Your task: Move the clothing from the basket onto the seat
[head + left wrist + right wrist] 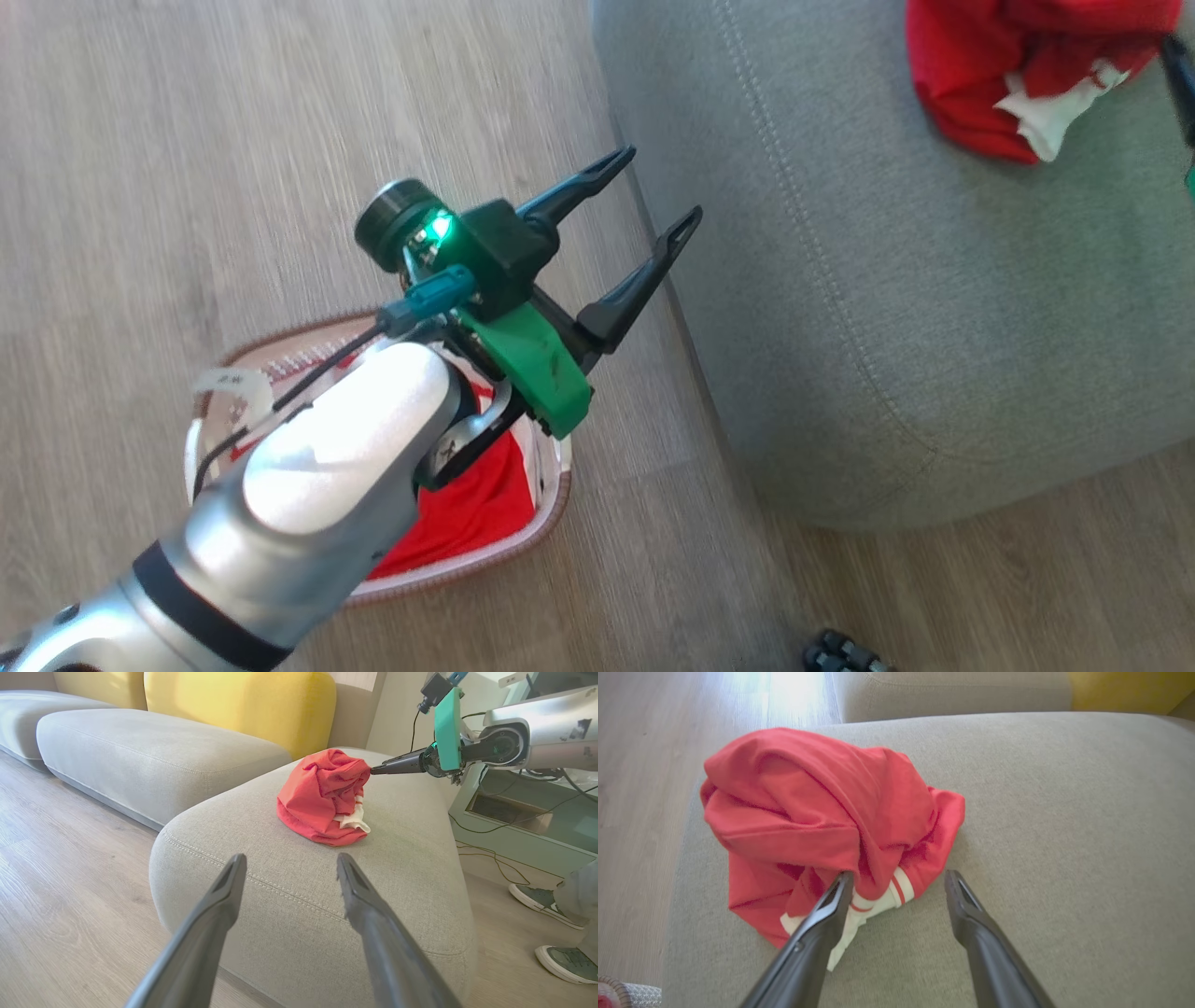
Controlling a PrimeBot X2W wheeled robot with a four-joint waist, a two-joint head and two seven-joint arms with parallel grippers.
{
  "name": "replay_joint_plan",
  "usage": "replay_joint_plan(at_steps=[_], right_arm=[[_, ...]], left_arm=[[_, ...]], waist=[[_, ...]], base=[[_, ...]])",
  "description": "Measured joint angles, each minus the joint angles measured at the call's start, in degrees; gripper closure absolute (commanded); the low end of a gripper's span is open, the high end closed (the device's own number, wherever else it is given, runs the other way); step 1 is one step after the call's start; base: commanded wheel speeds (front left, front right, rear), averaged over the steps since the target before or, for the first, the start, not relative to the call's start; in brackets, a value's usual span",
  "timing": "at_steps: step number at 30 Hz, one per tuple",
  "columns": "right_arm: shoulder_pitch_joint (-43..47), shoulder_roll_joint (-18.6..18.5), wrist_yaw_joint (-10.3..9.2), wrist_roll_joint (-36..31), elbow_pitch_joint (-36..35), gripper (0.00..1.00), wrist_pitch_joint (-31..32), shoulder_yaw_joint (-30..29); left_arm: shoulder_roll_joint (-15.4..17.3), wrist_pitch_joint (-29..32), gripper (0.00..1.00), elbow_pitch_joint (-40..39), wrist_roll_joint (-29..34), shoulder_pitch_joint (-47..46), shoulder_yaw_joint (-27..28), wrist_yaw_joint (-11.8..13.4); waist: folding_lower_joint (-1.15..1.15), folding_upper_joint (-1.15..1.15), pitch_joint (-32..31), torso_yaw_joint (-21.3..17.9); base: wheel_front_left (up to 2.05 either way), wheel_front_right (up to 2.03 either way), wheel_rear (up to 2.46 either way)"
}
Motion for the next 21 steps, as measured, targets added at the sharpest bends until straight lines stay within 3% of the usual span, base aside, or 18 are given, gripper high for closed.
replay_joint_plan(at_steps=[10,21], right_arm=[[3.79,-4.88,0.0,2.82,-7.16,0.0,0.56,3.72],[11.79,-7.68,-0.01,3.56,-18.12,0.0,-7.14,1.14]], left_arm=[[-0.03,-2.49,0.0,0.73,-2.04,4.17,0.21,1.86],[0.21,-4.55,0.0,1.07,-4.27,8.81,1.92,4.05]], waist=[[0.0,0.0,-7.71,0.83],[0.0,0.0,-14.85,4.7]], base=[[0.0,0.0,0.0],[0.0,0.0,0.0]])
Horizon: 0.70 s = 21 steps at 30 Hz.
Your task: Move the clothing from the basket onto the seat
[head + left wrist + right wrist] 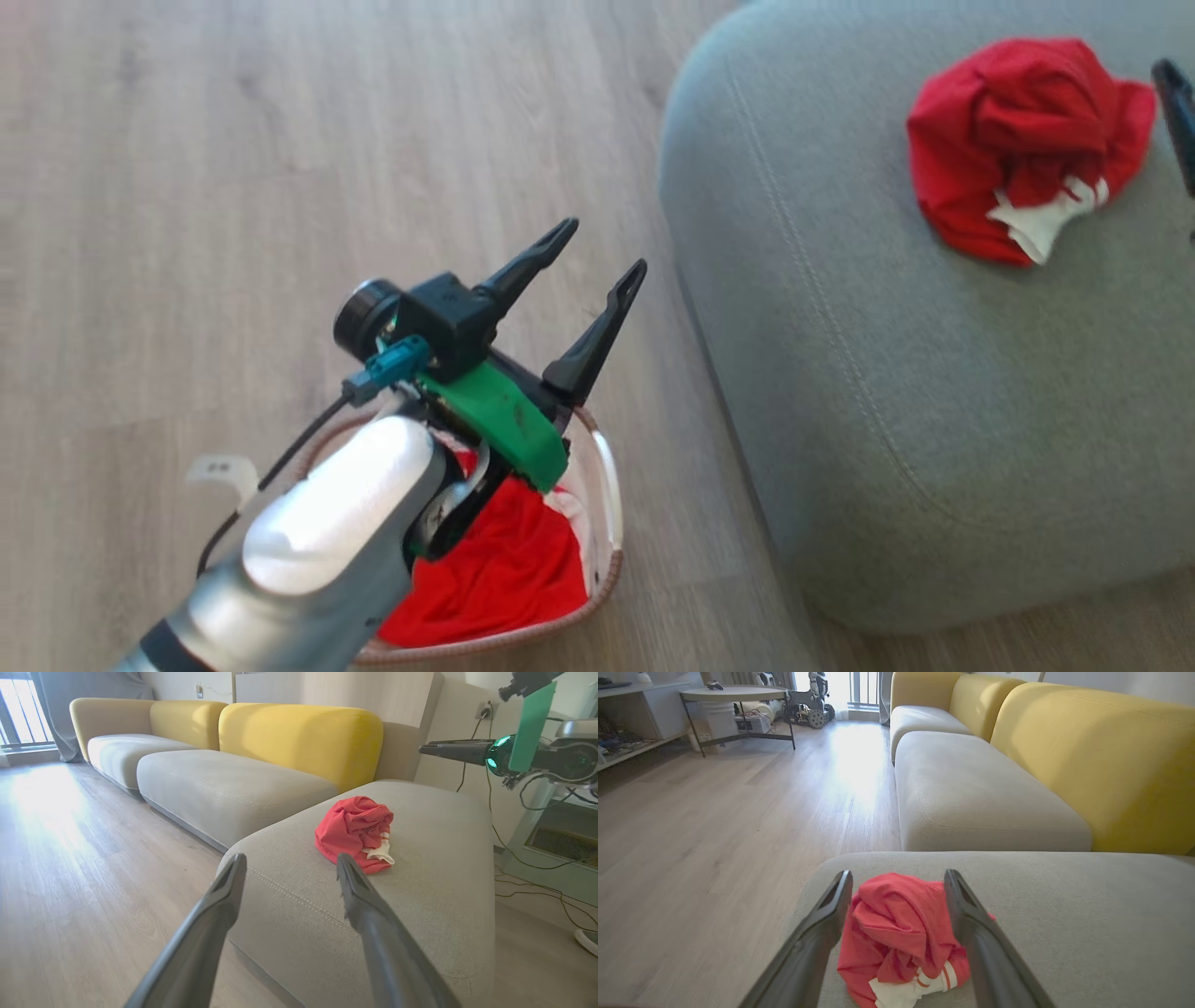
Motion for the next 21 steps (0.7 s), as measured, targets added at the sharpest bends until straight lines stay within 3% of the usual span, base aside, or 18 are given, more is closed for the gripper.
replay_joint_plan(at_steps=[7,10,21], right_arm=[[10.07,0.07,0.0,-1.86,-6.34,0.0,-4.45,-6.67],[16.66,1.64,0.0,-5.01,-10.95,0.0,-5.56,-12.07],[35.41,15.74,0.0,-16.99,-26.01,0.0,-6.0,-28.37]], left_arm=[[0.55,-0.92,0.0,0.01,-1.0,3.43,1.02,1.66],[1.44,-1.41,0.0,-0.03,-1.53,5.04,2.1,2.64],[3.75,-2.33,0.0,-0.16,-3.02,12.07,6.62,6.34]], waist=[[0.0,0.0,-3.26,4.13],[0.0,0.0,-4.96,6.45],[0.0,0.0,-7.91,11.48]], base=[[0.0,0.0,0.0],[0.0,0.0,0.0],[0.0,0.0,0.0]])
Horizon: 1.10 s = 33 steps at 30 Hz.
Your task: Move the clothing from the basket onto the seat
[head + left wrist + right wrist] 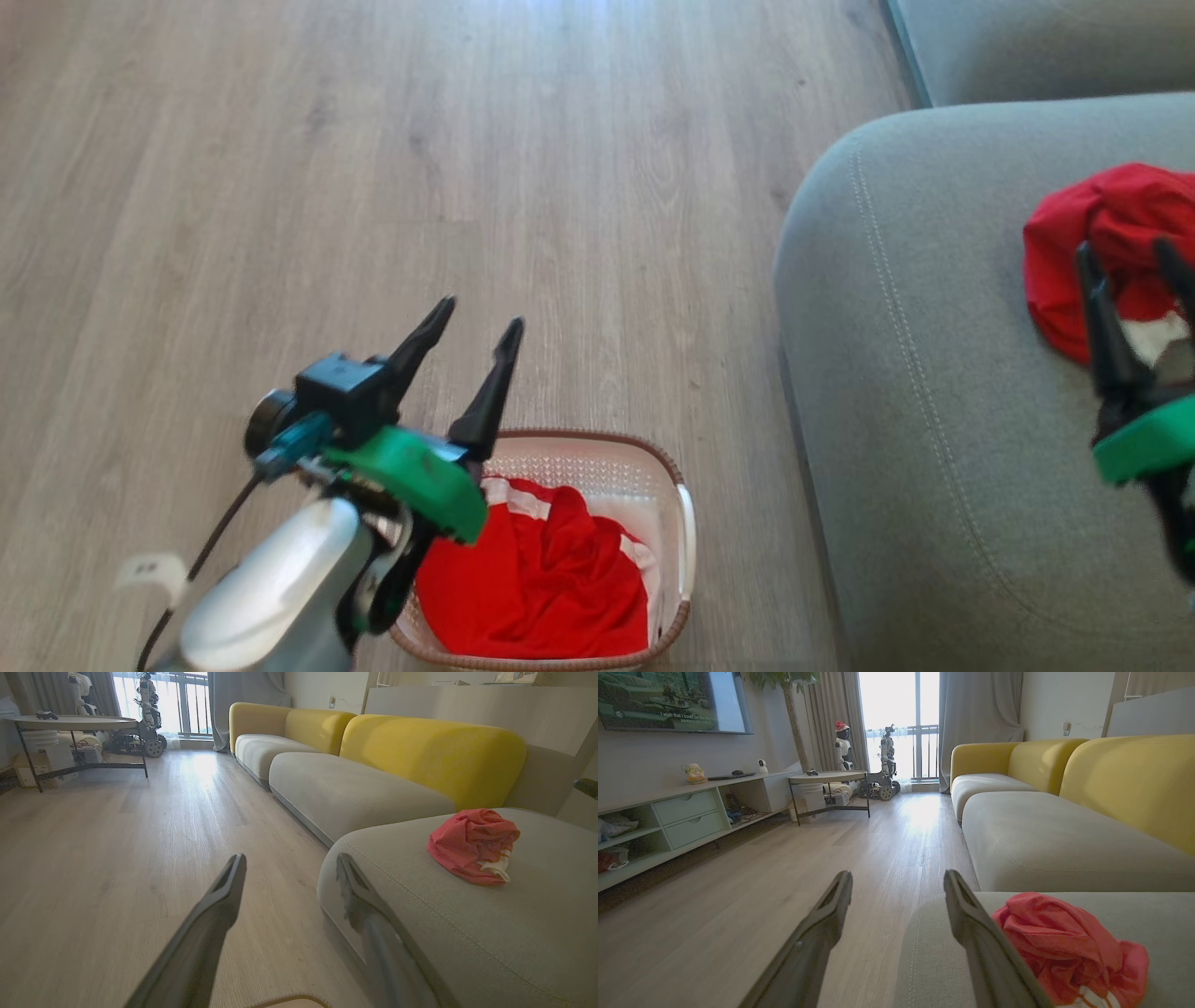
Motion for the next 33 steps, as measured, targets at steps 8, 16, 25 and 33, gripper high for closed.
replay_joint_plan(at_steps=[8,16,25,33], right_arm=[[9.71,9.6,0.0,-5.66,-8.1,0.0,-0.03,-4.8],[12.97,13.19,0.0,-6.12,-10.29,0.0,-1.3,-4.23],[14.95,14.75,0.0,-7.19,-10.46,0.0,-3.68,-1.03],[15.43,16.63,0.0,-8.56,-10.03,0.0,-4.77,0.43]], left_arm=[[1.77,-0.09,0.0,-1.21,0.21,6.09,4.61,2.71],[1.91,-0.1,0.0,-4.59,3.27,12.91,12.28,5.64],[0.78,-0.1,0.0,-8.51,11.36,20.29,20.45,6.17],[-2.88,-0.14,0.0,-8.37,15.0,23.68,24.34,3.72]], waist=[[0.0,0.0,-1.16,1.39],[0.0,0.0,-1.32,0.85],[0.0,0.0,-1.22,0.87],[0.0,0.0,-1.29,1.15]], base=[[0.0,0.0,0.0],[0.0,0.0,0.0],[0.0,0.0,0.0],[0.0,0.0,0.0]])
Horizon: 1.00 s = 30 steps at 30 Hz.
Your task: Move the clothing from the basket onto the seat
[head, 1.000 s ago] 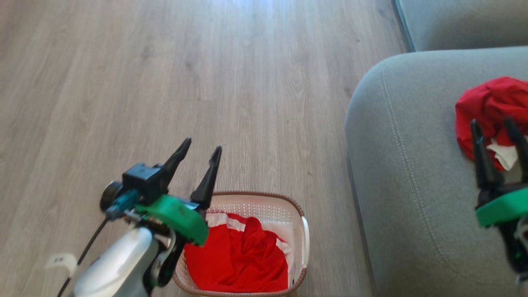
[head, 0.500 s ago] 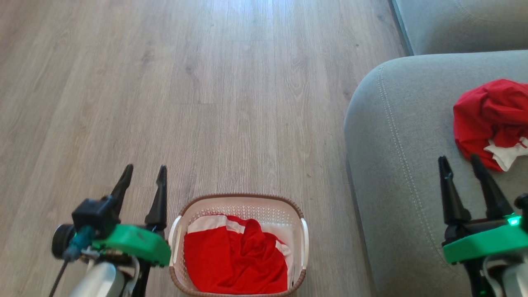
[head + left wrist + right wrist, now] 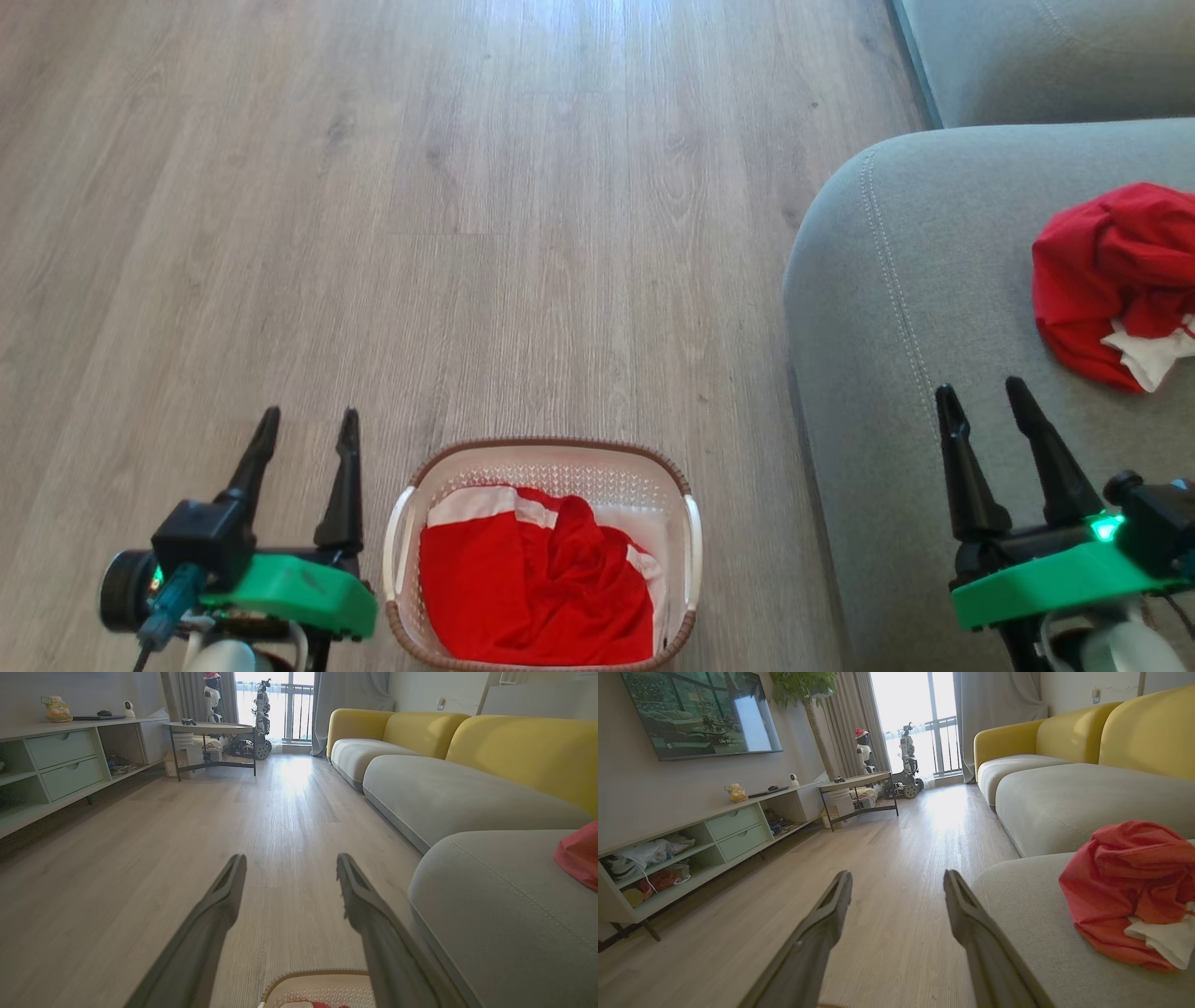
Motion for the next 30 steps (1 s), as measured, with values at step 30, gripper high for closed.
replay_joint_plan(at_steps=[30], right_arm=[[-0.43,0.0,0.0,-1.49,1.32,0.0,-0.43,0.46]], left_arm=[[-6.01,-0.01,0.0,3.33,7.37,0.37,8.1,-7.84]], waist=[[0.0,0.0,2.33,-2.15]], base=[[0.0,0.0,0.0]])
